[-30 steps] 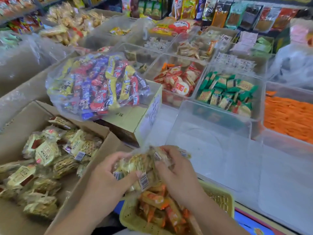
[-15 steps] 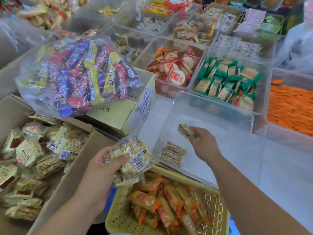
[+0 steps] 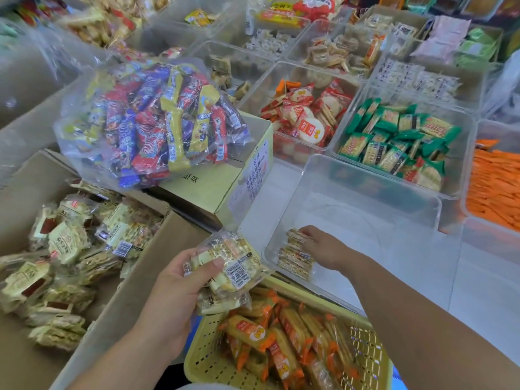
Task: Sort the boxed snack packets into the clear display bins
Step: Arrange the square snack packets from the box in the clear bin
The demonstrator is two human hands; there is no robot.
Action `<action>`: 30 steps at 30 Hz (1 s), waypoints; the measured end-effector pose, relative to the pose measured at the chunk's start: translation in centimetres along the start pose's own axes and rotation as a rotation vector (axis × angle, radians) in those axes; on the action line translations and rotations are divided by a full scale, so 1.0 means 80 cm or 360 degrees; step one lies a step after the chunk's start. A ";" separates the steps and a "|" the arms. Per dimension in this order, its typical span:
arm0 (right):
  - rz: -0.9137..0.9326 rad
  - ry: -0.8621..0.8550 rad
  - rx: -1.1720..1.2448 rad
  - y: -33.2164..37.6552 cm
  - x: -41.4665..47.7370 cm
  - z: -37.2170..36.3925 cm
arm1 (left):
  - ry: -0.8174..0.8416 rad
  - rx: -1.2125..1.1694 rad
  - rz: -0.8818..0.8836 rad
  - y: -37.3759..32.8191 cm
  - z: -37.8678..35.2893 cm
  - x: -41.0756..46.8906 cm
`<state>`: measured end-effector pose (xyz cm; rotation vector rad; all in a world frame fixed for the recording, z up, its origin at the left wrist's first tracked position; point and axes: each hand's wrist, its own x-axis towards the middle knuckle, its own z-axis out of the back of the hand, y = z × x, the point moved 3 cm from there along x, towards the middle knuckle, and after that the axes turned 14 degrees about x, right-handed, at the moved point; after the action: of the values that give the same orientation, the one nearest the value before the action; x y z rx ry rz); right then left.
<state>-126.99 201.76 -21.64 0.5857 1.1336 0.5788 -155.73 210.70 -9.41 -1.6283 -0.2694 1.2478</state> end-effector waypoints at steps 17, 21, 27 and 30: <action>0.1452 -0.0082 -0.0267 0.109 -0.196 -0.063 | 0.0259 0.0133 0.0028 -0.023 -0.009 -0.014; 0.1316 -0.0305 0.0271 0.101 -0.208 -0.060 | 0.0214 0.0339 0.0055 -0.024 -0.011 -0.018; 0.0686 -0.0141 0.1470 0.095 -0.204 -0.066 | 0.0205 0.0532 -0.0087 -0.027 -0.017 -0.029; 0.0618 -0.0084 0.1507 0.099 -0.204 -0.074 | 0.0256 0.0394 -0.0177 -0.032 -0.022 -0.030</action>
<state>-138.70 196.98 -7.32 1.6502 1.2191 0.3159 -154.43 209.20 -6.03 -1.4693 -0.0989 1.0172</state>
